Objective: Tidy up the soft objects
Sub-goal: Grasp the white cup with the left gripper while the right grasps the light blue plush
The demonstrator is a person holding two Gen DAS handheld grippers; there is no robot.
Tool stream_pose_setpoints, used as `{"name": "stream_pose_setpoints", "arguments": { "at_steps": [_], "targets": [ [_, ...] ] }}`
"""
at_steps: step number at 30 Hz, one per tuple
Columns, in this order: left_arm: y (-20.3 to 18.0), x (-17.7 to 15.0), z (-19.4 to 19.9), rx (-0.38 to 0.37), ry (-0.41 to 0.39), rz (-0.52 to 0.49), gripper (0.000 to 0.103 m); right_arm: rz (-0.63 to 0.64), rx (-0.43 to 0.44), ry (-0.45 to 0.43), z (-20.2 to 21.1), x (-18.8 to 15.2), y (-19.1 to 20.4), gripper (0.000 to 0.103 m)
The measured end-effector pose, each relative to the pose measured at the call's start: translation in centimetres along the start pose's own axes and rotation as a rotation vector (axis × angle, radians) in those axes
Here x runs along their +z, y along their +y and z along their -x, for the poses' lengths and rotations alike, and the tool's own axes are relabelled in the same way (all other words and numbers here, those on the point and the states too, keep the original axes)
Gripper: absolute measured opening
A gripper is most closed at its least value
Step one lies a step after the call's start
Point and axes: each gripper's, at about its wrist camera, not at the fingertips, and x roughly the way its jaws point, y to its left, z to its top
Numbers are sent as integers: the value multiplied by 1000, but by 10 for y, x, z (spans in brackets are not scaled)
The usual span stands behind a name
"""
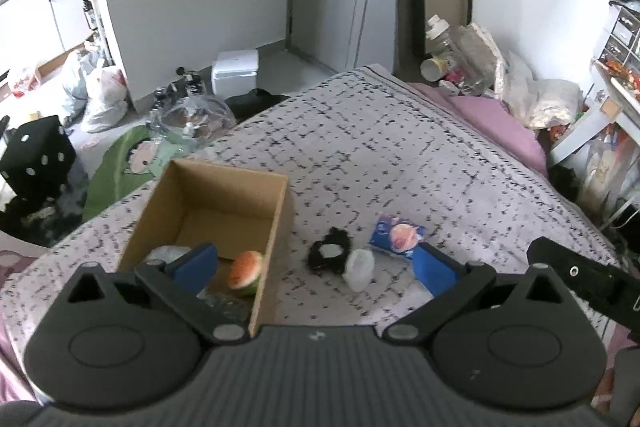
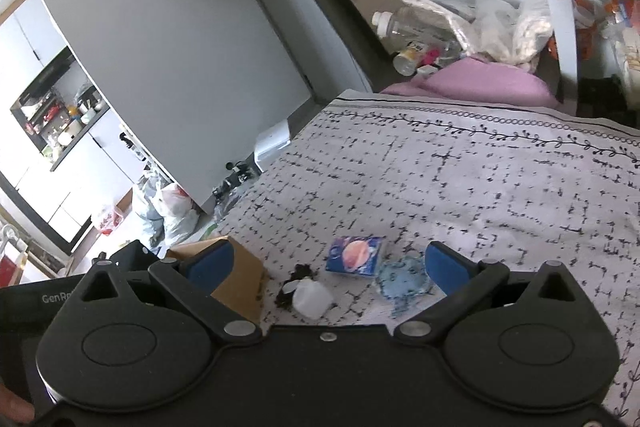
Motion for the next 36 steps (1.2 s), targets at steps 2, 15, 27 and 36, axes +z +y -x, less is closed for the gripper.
{"name": "stream_pose_setpoints", "arguments": {
  "at_steps": [2, 15, 27, 36],
  "targets": [
    [-7, 1, -4, -6, -1, -12, 103, -1, -9, -5, 1, 1, -4, 103],
    [-28, 2, -35, -24, 38, -28, 103, -10, -52, 48, -17, 3, -33, 103],
    [-38, 10, -62, -48, 90, -50, 103, -38, -60, 92, -37, 10, -47, 103],
    [-38, 10, -94, -73, 129, -12, 100, -156, -70, 152, -66, 11, -69, 96]
  ]
}}
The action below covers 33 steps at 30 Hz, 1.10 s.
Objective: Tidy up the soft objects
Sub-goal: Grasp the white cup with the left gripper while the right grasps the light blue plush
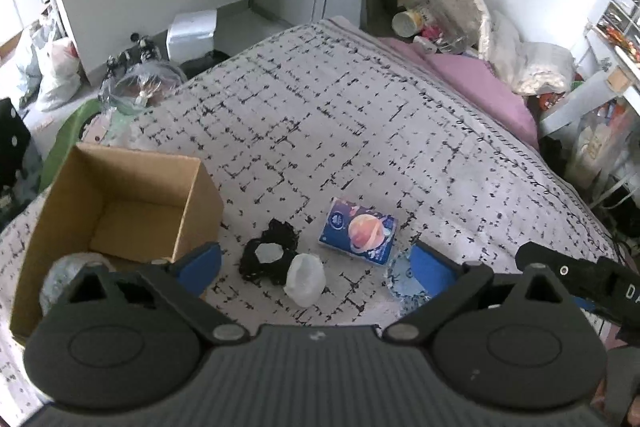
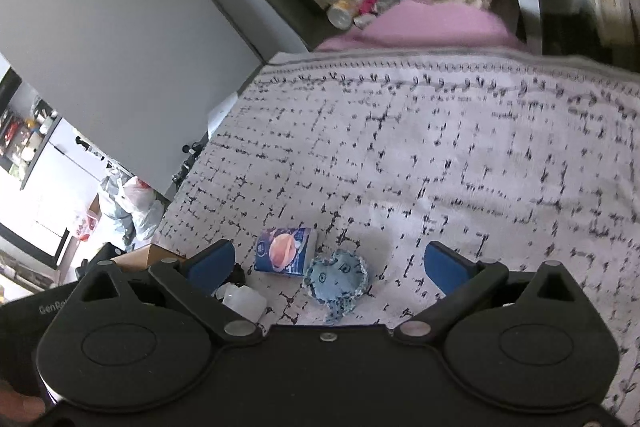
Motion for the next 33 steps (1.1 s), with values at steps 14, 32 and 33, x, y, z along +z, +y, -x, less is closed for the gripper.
{"name": "stream_pose_setpoints", "arguments": {
  "at_steps": [14, 32, 33],
  "targets": [
    [2, -11, -57, -2, 136, 43, 70, -88, -16, 88, -53, -12, -5, 82],
    [6, -20, -105, 32, 220, 75, 32, -19, -90, 155, -97, -24, -2, 70],
    [6, -21, -107, 27, 222, 75, 31, -18, -92, 149, -98, -25, -2, 71]
  ]
}}
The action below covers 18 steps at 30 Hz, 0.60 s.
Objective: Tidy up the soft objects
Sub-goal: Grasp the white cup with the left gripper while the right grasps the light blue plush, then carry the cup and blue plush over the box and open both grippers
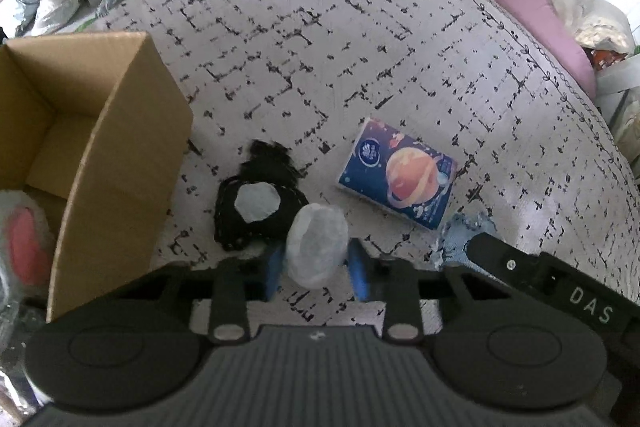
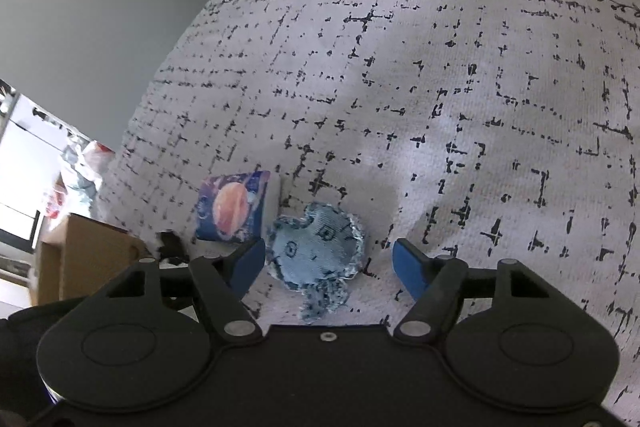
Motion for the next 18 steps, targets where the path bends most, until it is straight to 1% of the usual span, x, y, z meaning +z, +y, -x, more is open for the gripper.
{"name": "stream_pose_setpoints", "arguments": {
  "at_steps": [4, 8, 10, 11, 12, 13, 15, 16, 18],
  "targets": [
    [1, -1, 0, -10, -9, 10, 30, 37, -16, -19, -7, -3, 6, 77],
    [3, 0, 3, -9, -13, 12, 30, 113, -46, -26, -10, -7, 15, 76],
    [3, 0, 8, -11, -19, 14, 30, 131, -68, -28, -10, -8, 16, 69],
    [3, 0, 11, -12, -25, 13, 30, 135, -77, -32, -8, -8, 16, 55],
    [3, -1, 15, -13, -31, 12, 30, 133, -75, -31, -8, -6, 16, 43],
    [3, -1, 18, -16, -36, 11, 30, 123, -66, -28, -7, -6, 14, 42],
    [4, -2, 24, -17, -43, 12, 30, 114, -57, -25, -6, -7, 11, 35],
    [4, -2, 27, -17, -49, 12, 30, 116, -57, -26, -5, -7, 11, 34],
    [6, -3, 34, -15, -59, 14, 30, 116, -57, -27, 0, -7, 12, 21]
  ]
}}
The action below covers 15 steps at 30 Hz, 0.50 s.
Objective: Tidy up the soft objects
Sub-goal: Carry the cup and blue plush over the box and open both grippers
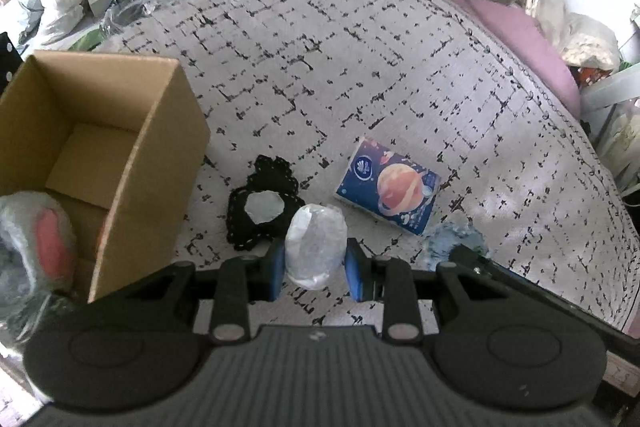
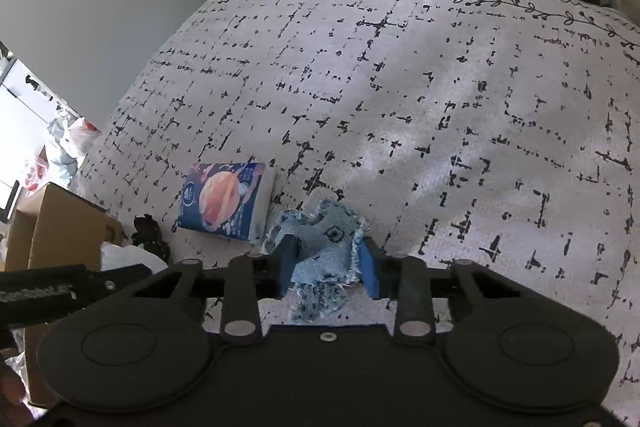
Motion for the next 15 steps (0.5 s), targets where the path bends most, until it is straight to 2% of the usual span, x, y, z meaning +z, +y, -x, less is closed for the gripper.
{"name": "stream_pose_setpoints", "arguments": {
  "at_steps": [2, 5, 15],
  "targets": [
    [1, -1, 9, 0, -13, -3, 30, -3, 15, -4, 5, 0, 1, 14],
    [2, -2, 21, 4, -35, -14, 30, 20, 30, -11, 11, -2, 6, 10],
    [15, -6, 61, 12, -93, -2, 30, -24, 121, -39, 34, -1, 8, 7]
  ]
}}
